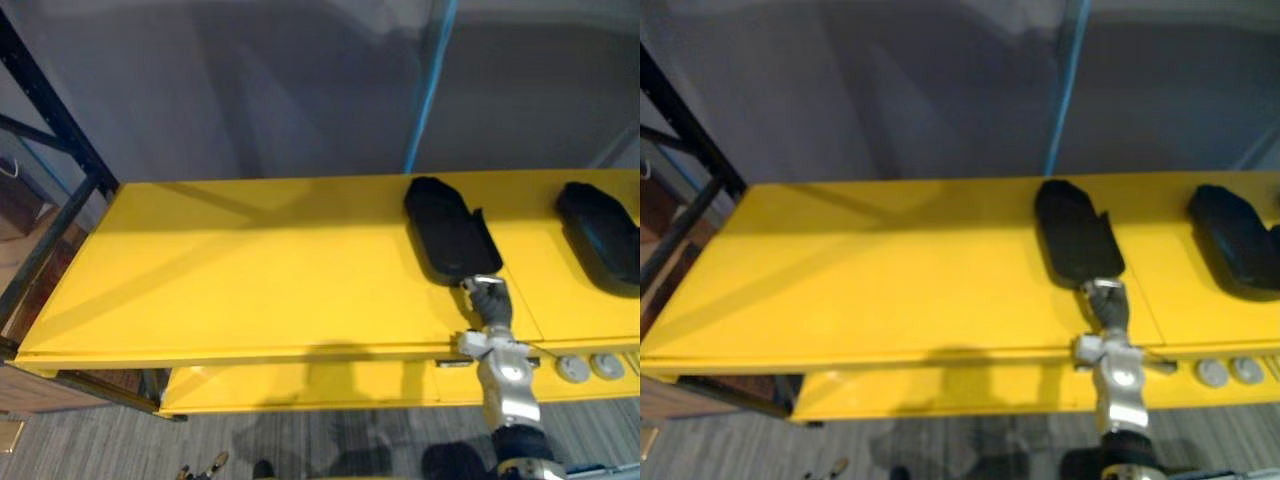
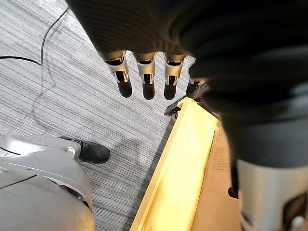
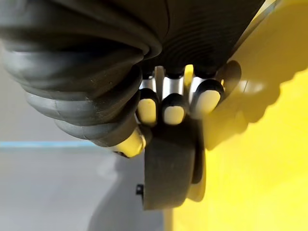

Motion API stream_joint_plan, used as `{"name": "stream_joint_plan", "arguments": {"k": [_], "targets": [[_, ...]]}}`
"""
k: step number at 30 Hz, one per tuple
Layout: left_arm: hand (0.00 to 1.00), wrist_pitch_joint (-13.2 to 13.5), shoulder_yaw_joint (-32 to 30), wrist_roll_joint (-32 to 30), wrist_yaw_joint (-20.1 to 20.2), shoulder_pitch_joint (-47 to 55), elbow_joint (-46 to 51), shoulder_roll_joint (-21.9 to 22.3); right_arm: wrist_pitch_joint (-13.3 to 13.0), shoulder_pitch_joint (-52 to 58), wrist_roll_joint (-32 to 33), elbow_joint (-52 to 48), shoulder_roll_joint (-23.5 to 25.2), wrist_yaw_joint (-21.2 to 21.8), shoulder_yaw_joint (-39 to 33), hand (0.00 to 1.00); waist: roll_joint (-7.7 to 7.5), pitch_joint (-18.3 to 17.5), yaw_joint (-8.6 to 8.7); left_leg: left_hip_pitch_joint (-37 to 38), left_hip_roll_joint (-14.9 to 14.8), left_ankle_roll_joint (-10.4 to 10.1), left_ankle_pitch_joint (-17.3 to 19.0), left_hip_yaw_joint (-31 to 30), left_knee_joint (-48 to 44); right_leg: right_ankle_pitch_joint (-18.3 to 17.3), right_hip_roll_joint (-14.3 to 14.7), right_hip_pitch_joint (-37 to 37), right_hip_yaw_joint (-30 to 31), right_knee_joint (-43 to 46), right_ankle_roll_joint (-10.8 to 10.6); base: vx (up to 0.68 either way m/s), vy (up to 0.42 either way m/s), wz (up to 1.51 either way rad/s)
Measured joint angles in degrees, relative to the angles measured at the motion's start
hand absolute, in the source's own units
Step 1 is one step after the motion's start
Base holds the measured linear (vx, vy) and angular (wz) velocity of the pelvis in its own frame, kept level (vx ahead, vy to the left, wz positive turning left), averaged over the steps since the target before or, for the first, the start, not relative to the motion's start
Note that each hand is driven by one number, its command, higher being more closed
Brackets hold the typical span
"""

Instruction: Walk over and take plastic housings, then place them on the shelf

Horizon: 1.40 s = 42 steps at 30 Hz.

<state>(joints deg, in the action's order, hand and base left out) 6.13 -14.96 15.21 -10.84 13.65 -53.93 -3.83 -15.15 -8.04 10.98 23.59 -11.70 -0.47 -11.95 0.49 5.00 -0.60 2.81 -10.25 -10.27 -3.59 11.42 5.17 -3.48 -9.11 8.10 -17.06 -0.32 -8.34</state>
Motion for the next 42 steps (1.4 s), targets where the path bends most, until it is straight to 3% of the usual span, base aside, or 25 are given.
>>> {"name": "stream_joint_plan", "arguments": {"k": [7,11,14,15,18,21,23,26,28,34,42], "targets": [[0.0,0.0,0.0,0.0,0.2,-0.1,0.1,0.0,0.0,-0.4,0.0,-1.6,0.1,-0.6,0.2,1.0,-0.14,0.3,-0.04,-0.5,0.0,0.0,0.0,0.2,0.0,0.0,0.0,-0.2,0.1,-0.2,0.0,0.0,0.0,0.0],[0.0,0.0,-0.3,0.0,0.4,-0.2,0.8,0.0,0.0,4.6,0.7,-13.3,0.6,1.1,0.2,1.0,-0.38,0.5,0.03,-0.9,-0.1,0.0,0.0,1.1,0.0,0.0,0.1,-1.0,0.9,-0.2,0.0,0.02,0.001,-0.08],[0.0,0.0,-0.6,0.0,0.4,-0.3,0.9,0.0,-0.8,7.3,1.8,-22.2,1.2,1.8,-0.3,1.0,-0.78,0.7,1.49,-0.3,-0.2,0.0,0.0,2.2,0.0,0.0,0.1,-1.1,1.8,-0.2,0.0,0.02,-0.005,-0.2],[0.0,0.0,-1.2,0.0,0.4,-0.4,0.9,0.1,-2.2,8.5,1.9,-25.2,1.4,1.3,-0.7,0.0,-1.24,0.7,1.59,0.5,-0.5,0.0,0.0,4.3,0.0,0.0,0.3,-1.5,3.4,0.0,0.1,-0.01,-0.004,-0.37],[0.0,0.1,-2.4,0.0,0.2,-0.8,1.0,0.9,-3.8,9.8,2.5,-29.2,1.6,-0.4,-3.7,0.0,-1.37,0.6,1.75,0.7,-0.9,0.0,0.0,5.4,0.0,0.1,0.5,-2.4,4.7,0.7,0.2,-0.02,-0.003,-0.29],[0.0,0.0,-2.3,0.1,-0.1,-0.8,0.7,2.1,-6.7,10.2,2.6,-31.2,1.6,-6.1,-8.4,0.0,-1.63,0.3,3.03,1.1,-1.3,0.0,0.0,6.9,0.0,0.4,0.9,-3.4,6.4,1.2,0.6,-0.05,-0.004,-0.28],[0.0,0.0,-2.2,0.2,-0.2,-1.1,0.2,2.3,-7.5,10.9,-1.3,-31.3,1.7,-15.1,-10.9,0.0,-1.81,-0.2,3.35,1.3,-1.8,-0.1,0.0,8.1,0.0,0.6,1.4,-4.4,7.6,1.6,0.9,-0.06,-0.013,-0.23],[0.0,0.0,-1.7,0.6,-0.3,-2.2,-1.5,2.0,-7.4,12.5,-6.3,-28.4,2.0,-25.0,-12.5,0.0,-1.89,-1.0,4.5,1.3,-1.8,-0.1,0.0,8.3,0.0,0.8,1.4,-4.7,7.9,1.7,1.0,-0.05,-0.004,-0.09],[0.0,0.0,-1.5,0.7,-0.3,-3.0,-1.5,2.0,-7.4,13.9,-5.1,-24.7,3.8,-28.6,-13.4,0.0,-1.91,-1.4,4.51,1.4,-1.8,-0.1,0.0,8.9,0.0,1.1,1.4,-5.0,8.3,1.7,0.9,-0.05,0.011,-0.14],[0.0,-0.6,-0.1,2.6,-0.3,-3.3,-1.4,2.4,-7.6,19.4,3.6,-16.0,11.9,-26.8,-11.4,0.0,-0.86,-2.0,4.43,2.3,-1.8,-0.1,0.0,9.9,0.0,1.4,1.4,-4.8,9.3,1.6,0.8,-0.01,0.004,-0.08],[0.0,-0.4,-0.8,4.4,-0.3,-2.2,-1.2,4.6,-10.9,19.9,4.2,-15.9,15.1,-22.1,-5.4,0.0,-1.02,-2.1,2.53,3.1,-1.7,-0.1,0.2,9.4,0.0,1.5,1.0,-2.9,7.9,0.4,0.6,0.0,0.0,0.05]]}}
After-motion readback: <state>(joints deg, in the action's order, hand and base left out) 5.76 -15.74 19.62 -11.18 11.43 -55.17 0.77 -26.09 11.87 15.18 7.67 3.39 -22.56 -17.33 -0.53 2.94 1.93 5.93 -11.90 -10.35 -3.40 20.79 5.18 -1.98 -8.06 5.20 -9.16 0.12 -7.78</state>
